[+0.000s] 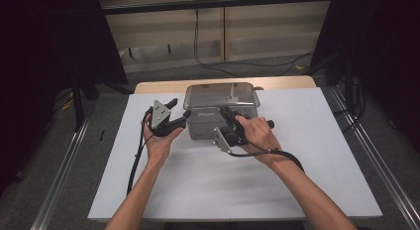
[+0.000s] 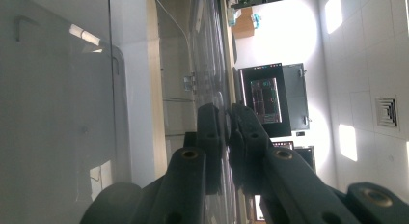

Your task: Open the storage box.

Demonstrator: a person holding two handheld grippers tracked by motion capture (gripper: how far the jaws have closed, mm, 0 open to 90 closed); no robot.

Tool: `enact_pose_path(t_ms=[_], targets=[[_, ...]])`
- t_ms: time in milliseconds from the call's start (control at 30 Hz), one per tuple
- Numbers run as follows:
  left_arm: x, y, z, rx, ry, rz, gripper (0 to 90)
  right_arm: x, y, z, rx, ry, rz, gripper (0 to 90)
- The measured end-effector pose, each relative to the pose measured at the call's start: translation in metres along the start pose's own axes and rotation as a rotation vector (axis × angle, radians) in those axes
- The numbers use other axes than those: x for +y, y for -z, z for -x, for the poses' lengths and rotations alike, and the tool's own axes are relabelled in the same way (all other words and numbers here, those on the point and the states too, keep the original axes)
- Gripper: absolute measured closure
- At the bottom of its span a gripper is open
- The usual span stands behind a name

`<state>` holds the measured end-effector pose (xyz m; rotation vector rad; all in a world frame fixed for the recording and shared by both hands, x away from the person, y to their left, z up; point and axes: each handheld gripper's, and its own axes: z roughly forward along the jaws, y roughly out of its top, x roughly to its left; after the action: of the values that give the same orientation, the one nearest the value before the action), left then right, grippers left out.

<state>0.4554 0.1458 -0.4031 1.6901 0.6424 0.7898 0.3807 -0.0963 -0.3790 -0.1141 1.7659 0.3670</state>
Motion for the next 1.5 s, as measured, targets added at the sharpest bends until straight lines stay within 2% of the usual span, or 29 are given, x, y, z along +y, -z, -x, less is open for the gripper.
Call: enact_pose_path(t_ms=[33, 233, 300, 433, 567, 767, 933, 1033, 1067, 1100, 1133, 1233, 1267, 1300, 1400, 1500], targets=[[0.001, -0.001, 0.001, 0.007, -0.017, -0.002, 39.2, 0.0, 0.0, 0.0, 0.0, -0.003, 0.0, 83.0], [0.004, -0.007, 0.001, -0.005, -0.021, 0.016, 51.4, 0.0, -0.001, 0.003, -0.003, -0.001, -0.001, 83.0], [0.003, -0.009, 0.002, -0.018, -0.031, 0.016, 52.7, 0.0, -0.001, 0.003, -0.004, -0.003, -0.001, 83.0], [0.003, -0.011, 0.002, -0.015, -0.029, 0.026, 56.9, 0.0, -0.001, 0.004, -0.005, -0.006, -0.001, 83.0], [0.004, -0.011, 0.001, -0.007, -0.049, 0.034, 62.2, 0.0, -0.001, 0.004, 0.0, -0.009, 0.002, 82.9], [0.005, -0.014, 0.0, -0.007, -0.114, 0.025, 62.9, 0.0, -0.001, 0.003, 0.01, -0.011, 0.001, 82.6], [0.003, -0.016, -0.002, -0.002, -0.097, 0.028, 64.2, 0.0, -0.002, 0.004, 0.012, -0.022, 0.001, 81.6], [0.002, -0.018, -0.001, -0.003, -0.082, 0.025, 62.4, 0.0, -0.003, 0.004, 0.012, -0.033, 0.001, 74.0], [0.001, -0.018, -0.001, -0.002, -0.082, 0.02, 61.9, -0.002, -0.003, 0.004, 0.01, -0.043, -0.005, 69.1], [0.001, -0.018, -0.001, 0.0, -0.077, 0.022, 61.9, -0.002, -0.003, 0.004, 0.01, -0.043, -0.005, 69.1], [0.0, -0.019, -0.001, -0.001, -0.078, 0.021, 61.9, -0.004, -0.004, 0.005, 0.017, -0.064, -0.008, 67.1], [0.001, -0.019, -0.001, -0.006, -0.082, 0.02, 62.1, -0.007, -0.005, 0.006, 0.013, -0.085, -0.01, 64.0], [0.001, -0.018, -0.001, -0.006, -0.078, 0.02, 62.0, -0.01, -0.005, 0.007, 0.012, -0.111, -0.016, 59.9], [0.0, -0.018, -0.001, -0.008, -0.071, 0.021, 62.0, -0.01, -0.005, 0.007, 0.012, -0.111, -0.016, 59.9], [0.001, -0.018, -0.002, -0.007, -0.08, 0.017, 62.3, -0.017, -0.004, 0.008, 0.003, -0.159, -0.018, 52.2], [0.001, -0.018, -0.002, -0.006, -0.081, 0.016, 62.5, -0.026, -0.003, 0.008, 0.011, -0.261, -0.007, 46.1]])
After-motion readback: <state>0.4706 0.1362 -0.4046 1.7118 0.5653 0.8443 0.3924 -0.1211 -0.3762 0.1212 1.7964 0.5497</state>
